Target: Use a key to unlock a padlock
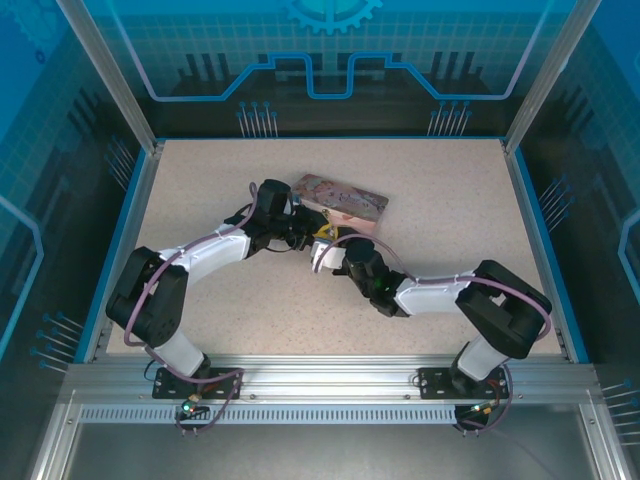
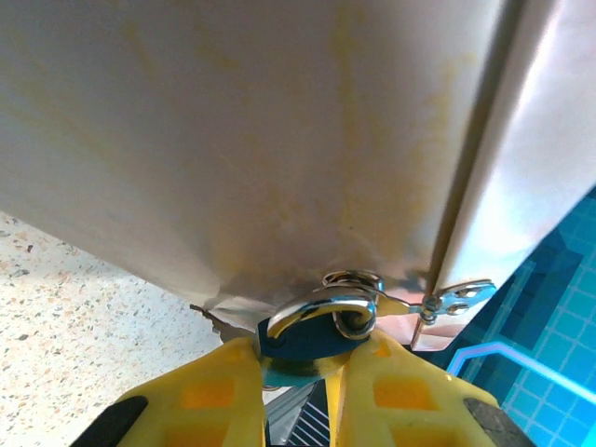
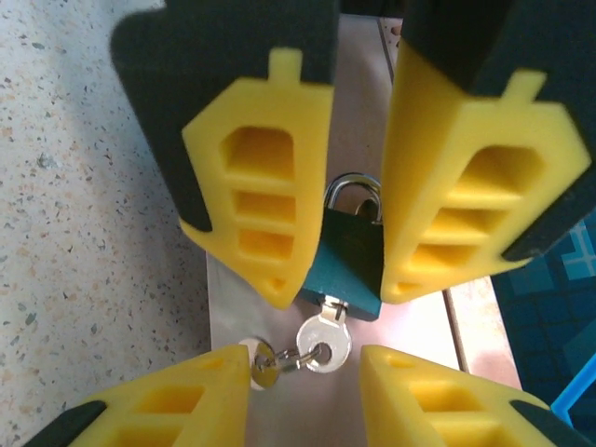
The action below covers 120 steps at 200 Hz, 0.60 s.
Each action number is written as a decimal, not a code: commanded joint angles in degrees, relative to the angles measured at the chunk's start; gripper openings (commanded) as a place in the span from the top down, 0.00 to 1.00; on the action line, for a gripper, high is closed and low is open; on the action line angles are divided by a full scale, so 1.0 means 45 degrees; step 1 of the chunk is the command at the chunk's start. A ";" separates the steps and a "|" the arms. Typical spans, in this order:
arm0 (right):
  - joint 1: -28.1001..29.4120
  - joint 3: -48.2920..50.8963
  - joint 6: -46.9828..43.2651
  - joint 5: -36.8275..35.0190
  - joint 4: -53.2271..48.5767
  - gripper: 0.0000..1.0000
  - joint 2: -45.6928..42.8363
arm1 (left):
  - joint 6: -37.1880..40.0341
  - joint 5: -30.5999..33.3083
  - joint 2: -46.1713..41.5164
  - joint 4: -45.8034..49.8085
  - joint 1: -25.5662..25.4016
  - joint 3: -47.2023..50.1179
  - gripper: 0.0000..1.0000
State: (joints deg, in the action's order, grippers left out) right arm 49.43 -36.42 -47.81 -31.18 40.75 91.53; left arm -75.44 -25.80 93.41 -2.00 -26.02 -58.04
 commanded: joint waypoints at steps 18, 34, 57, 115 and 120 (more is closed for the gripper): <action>-0.0343 -0.0527 0.0198 0.0208 0.0362 0.71 0.0167 | -0.0330 -0.0670 -0.0264 -0.0571 0.0060 0.0034 1.00; -0.0460 -0.0591 0.0198 0.0259 0.0260 0.74 0.0227 | -0.0394 -0.0664 -0.0247 -0.0646 0.0066 0.0104 1.00; -0.0501 -0.0597 0.0072 0.0170 0.0266 0.77 0.0377 | -0.0443 -0.0660 -0.0264 -0.0746 0.0071 0.0178 1.00; -0.0635 -0.0597 0.0140 0.0130 0.0231 0.94 0.0437 | -0.0424 -0.0628 -0.0347 -0.0667 0.0075 0.0194 1.00; -0.0641 -0.0602 0.0137 0.0120 0.0205 0.95 0.0442 | -0.0427 -0.0633 -0.0337 -0.0686 0.0060 0.0220 1.00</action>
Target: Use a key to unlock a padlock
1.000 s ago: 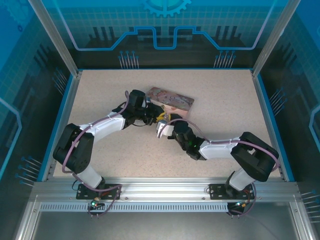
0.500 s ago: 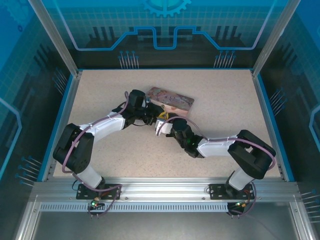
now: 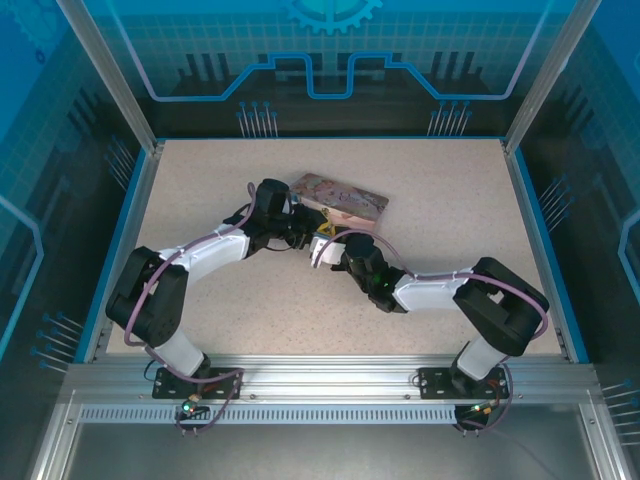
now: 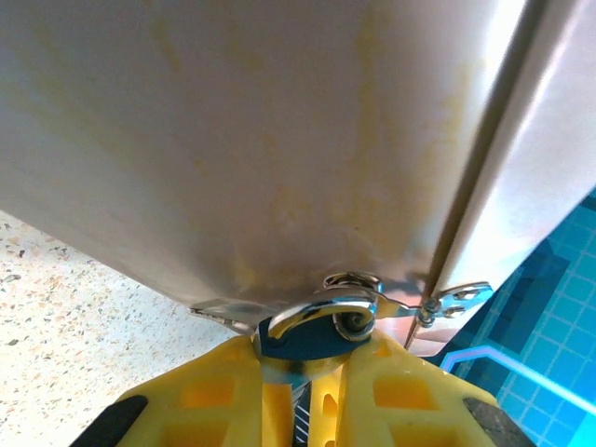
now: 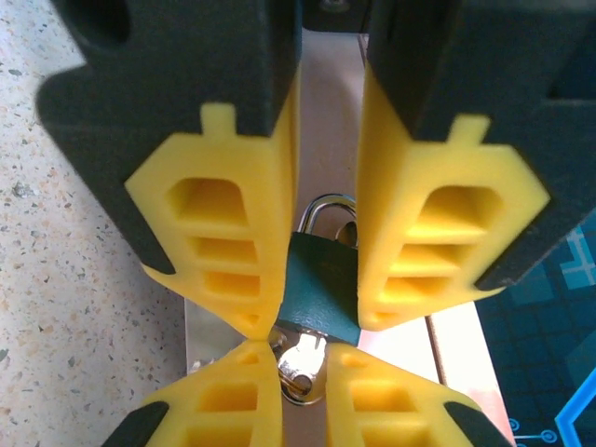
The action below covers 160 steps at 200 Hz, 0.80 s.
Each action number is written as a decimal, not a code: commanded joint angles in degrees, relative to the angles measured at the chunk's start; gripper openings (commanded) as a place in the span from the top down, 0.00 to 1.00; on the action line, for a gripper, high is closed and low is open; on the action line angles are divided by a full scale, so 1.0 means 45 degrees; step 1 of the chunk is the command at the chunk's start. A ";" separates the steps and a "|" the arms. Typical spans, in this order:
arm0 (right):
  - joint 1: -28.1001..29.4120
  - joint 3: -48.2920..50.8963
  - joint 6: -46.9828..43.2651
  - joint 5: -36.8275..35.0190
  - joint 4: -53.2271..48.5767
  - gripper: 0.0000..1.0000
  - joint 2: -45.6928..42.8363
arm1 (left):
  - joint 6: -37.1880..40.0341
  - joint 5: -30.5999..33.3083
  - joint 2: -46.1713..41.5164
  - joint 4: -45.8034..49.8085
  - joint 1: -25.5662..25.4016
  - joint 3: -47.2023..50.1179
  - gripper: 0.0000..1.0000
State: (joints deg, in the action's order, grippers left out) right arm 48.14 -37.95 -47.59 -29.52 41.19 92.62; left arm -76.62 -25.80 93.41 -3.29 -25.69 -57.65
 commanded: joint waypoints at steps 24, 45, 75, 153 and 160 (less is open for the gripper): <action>-0.0448 -0.0218 0.0125 -0.0303 0.0080 1.00 0.0165 | -0.0205 -0.0586 -0.0327 -0.0461 -0.0011 0.0154 1.00; -0.0540 -0.0103 0.0316 -0.0250 0.0029 1.00 0.0009 | -0.0191 -0.0556 -0.0346 -0.0427 -0.0001 0.0154 1.00; -0.0590 -0.0118 0.1077 0.0432 -0.0893 1.00 -0.0409 | -0.0210 -0.0519 -0.0342 -0.0474 -0.0011 0.0213 1.00; -0.1328 -0.0491 0.4381 0.3813 -0.4092 1.00 -0.1914 | -0.0182 -0.0489 -0.0365 -0.0653 -0.0011 0.0338 1.00; -0.1493 -0.0501 0.4700 0.4277 -0.4295 1.00 -0.2037 | -0.0167 -0.0484 -0.0384 -0.0694 -0.0013 0.0368 1.00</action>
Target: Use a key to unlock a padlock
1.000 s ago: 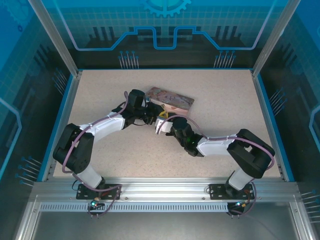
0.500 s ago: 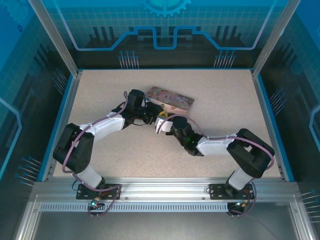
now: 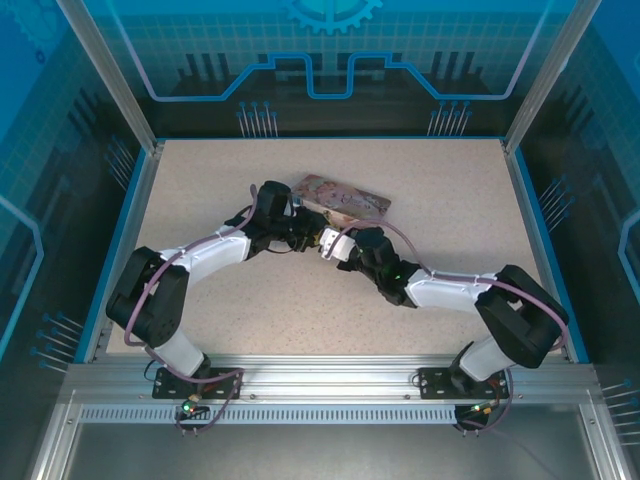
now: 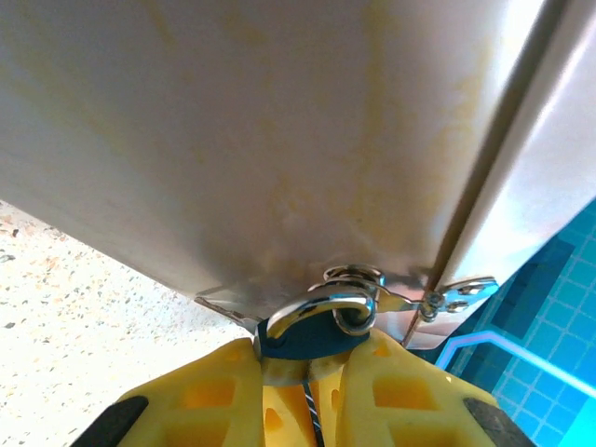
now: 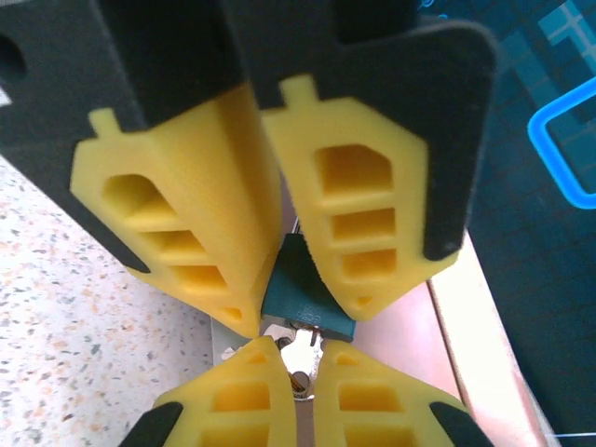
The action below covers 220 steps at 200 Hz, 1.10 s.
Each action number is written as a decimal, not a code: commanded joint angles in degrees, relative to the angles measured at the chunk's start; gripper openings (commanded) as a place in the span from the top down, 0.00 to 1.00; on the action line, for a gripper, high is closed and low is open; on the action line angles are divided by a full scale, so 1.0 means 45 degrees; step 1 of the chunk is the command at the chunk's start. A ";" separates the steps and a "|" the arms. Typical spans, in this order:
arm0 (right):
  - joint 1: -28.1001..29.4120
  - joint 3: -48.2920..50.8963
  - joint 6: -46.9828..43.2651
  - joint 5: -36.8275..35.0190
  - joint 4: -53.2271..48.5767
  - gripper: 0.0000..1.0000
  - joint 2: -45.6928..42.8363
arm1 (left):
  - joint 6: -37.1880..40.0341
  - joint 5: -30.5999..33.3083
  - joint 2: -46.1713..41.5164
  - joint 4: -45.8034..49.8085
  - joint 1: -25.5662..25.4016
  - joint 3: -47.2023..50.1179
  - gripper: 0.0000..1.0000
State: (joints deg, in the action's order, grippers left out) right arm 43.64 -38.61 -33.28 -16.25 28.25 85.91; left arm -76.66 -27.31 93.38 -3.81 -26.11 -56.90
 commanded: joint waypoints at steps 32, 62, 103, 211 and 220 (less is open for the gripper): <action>-0.0916 -0.0771 0.2839 0.2845 -0.2471 1.00 -0.0637 | 0.0005 -0.0001 -0.0476 -0.0573 0.0060 0.0355 1.00; -0.1343 -0.0853 0.4257 0.4303 -0.2519 1.00 -0.0430 | 0.0249 0.0179 -0.0507 -0.0557 0.0040 0.0516 1.00; -0.2050 -0.0756 0.6172 0.6151 -0.2070 1.00 -0.0059 | 0.0788 0.0554 -0.0513 -0.0494 -0.0024 0.0590 1.00; -0.3364 -0.0028 1.0236 0.9417 0.0175 1.00 0.0692 | 0.1506 0.1538 -0.0675 -0.0944 -0.0283 0.1149 1.00; -0.3505 0.0055 1.0510 0.9706 0.0332 1.00 0.0752 | 0.1426 0.1538 -0.0682 -0.1104 -0.0278 0.1148 1.00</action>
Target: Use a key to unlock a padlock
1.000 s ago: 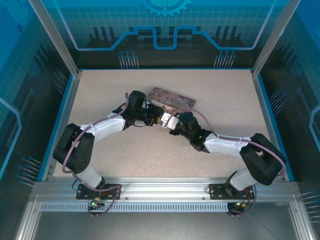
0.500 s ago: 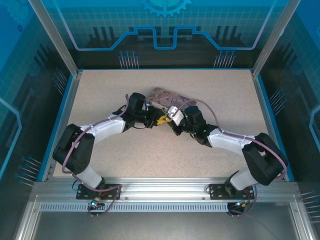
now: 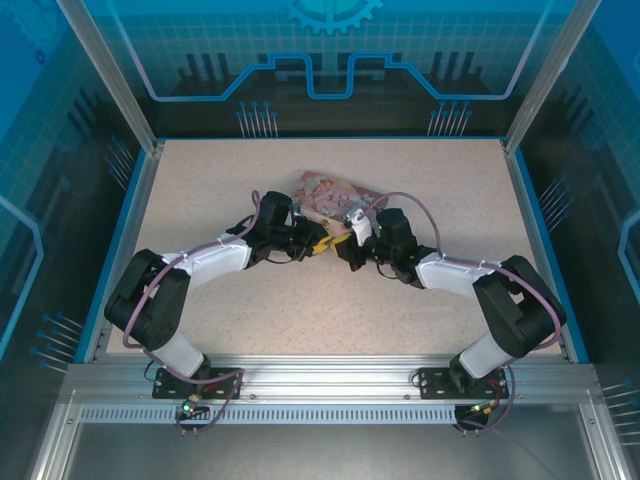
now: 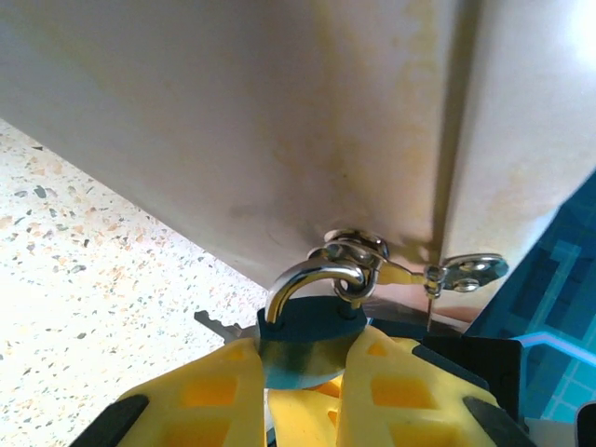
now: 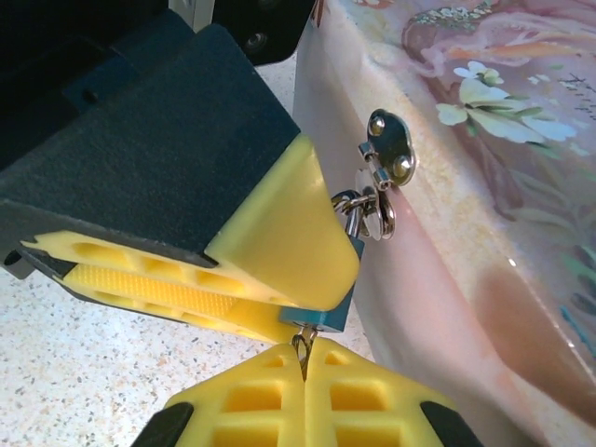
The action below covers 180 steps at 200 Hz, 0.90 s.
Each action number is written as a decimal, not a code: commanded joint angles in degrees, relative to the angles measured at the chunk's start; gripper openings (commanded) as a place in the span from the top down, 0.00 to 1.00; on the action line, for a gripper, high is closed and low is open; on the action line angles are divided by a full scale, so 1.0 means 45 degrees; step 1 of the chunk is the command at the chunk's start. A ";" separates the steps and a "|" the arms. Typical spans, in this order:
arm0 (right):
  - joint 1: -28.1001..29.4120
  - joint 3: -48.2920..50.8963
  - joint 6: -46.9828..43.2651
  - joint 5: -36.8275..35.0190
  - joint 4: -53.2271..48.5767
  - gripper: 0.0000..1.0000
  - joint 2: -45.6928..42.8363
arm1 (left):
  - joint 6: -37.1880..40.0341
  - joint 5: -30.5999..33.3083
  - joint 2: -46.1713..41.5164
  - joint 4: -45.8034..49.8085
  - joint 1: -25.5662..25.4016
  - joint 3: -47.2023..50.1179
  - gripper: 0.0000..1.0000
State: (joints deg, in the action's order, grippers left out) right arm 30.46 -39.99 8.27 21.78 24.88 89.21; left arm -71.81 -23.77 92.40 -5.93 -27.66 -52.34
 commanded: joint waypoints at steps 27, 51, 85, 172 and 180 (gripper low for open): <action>-0.0572 0.0373 0.1268 0.1195 0.0723 0.90 0.0026 | 0.0363 0.0887 -0.0498 -0.0703 -0.0024 0.0030 1.00; -0.0732 0.0728 0.1225 0.0804 0.0664 0.74 -0.0370 | 0.0257 0.0946 -0.0317 -0.0765 -0.0007 0.0043 1.00; -0.1183 0.1501 0.1399 0.0809 0.0535 0.59 -0.1377 | -0.0050 0.0950 -0.0027 -0.1176 -0.0007 0.0105 1.00; -0.1358 0.1952 0.1472 0.0253 -0.1135 0.55 -0.2926 | 0.1324 0.1510 -0.0531 -0.0281 0.0063 0.0123 1.00; -0.1353 0.1916 0.1535 0.0020 -0.1275 0.54 -0.3029 | 0.1677 0.1707 -0.0722 -0.0038 0.0125 0.0253 0.95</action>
State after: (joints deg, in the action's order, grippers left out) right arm 24.95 -31.83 15.20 24.08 22.57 77.14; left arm -69.97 -19.09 92.23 -9.69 -27.86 -52.25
